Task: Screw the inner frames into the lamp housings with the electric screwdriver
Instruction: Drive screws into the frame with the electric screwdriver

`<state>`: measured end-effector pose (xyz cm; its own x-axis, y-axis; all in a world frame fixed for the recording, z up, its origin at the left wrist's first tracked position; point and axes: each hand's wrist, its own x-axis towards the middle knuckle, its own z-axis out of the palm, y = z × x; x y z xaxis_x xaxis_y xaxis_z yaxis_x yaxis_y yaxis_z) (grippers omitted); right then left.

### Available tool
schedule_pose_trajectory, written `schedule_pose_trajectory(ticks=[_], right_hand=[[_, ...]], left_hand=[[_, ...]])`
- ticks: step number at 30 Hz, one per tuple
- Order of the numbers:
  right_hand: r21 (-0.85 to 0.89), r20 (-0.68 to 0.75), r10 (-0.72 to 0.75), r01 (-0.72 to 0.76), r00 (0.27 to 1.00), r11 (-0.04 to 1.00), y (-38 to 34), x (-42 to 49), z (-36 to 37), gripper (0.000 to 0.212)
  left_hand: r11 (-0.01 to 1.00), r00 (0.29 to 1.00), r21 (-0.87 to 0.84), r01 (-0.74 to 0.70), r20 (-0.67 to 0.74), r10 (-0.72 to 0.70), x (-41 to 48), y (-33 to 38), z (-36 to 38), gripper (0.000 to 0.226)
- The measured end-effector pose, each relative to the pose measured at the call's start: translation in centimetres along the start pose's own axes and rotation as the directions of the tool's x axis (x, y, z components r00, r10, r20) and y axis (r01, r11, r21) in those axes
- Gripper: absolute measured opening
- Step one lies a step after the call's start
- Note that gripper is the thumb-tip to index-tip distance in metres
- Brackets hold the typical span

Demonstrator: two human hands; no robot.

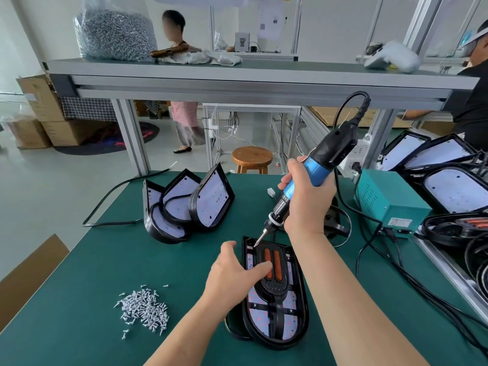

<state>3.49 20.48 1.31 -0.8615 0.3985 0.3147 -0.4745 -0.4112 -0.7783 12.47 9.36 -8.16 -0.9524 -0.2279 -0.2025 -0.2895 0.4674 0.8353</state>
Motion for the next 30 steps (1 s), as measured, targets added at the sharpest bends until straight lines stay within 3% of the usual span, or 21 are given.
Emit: schedule_pose_trajectory(ticks=[5, 11, 15, 20, 24, 27, 30], right_hand=[[-0.042, 0.028, 0.053, -0.052, 0.998, 0.998, 2.1, 0.7, 0.6, 0.022], [-0.052, 0.032, 0.062, -0.061, 0.998, 0.997, 3.5, 0.7, 0.7, 0.021], [-0.052, 0.031, 0.069, -0.067, 0.997, 0.996, 3.4, 0.7, 0.6, 0.021], [-0.057, 0.035, 0.061, -0.059, 0.998, 0.997, 3.5, 0.4, 0.5, 0.022], [-0.053, 0.039, 0.060, -0.058, 0.997, 0.997, 3.7, 0.4, 0.5, 0.022], [-0.054, 0.069, 0.068, -0.065, 0.995, 0.996, 3.7, 0.2, 0.7, 0.023], [-0.081, 0.119, 0.058, -0.049, 0.991, 0.996, 3.5, -0.3, 0.7, 0.021]], left_hand=[[0.993, 0.998, -0.110, 0.048, 0.056, -0.042, 0.6, -0.2, 0.5, 0.049], [0.980, 0.995, -0.193, 0.044, 0.097, -0.026, 0.5, -0.3, 0.4, 0.065], [0.971, 0.992, -0.238, 0.031, 0.123, -0.002, 0.5, -0.4, 0.4, 0.053], [0.959, 0.990, -0.279, 0.050, 0.139, -0.011, 0.5, -0.5, 0.5, 0.064], [0.959, 0.990, -0.280, 0.052, 0.141, -0.013, 0.7, -0.7, 0.6, 0.049], [0.955, 0.991, -0.293, 0.051, 0.136, -0.011, 0.9, -0.8, 0.7, 0.056], [0.952, 0.992, -0.303, 0.051, 0.122, -0.015, 0.7, -0.8, 0.8, 0.042]])
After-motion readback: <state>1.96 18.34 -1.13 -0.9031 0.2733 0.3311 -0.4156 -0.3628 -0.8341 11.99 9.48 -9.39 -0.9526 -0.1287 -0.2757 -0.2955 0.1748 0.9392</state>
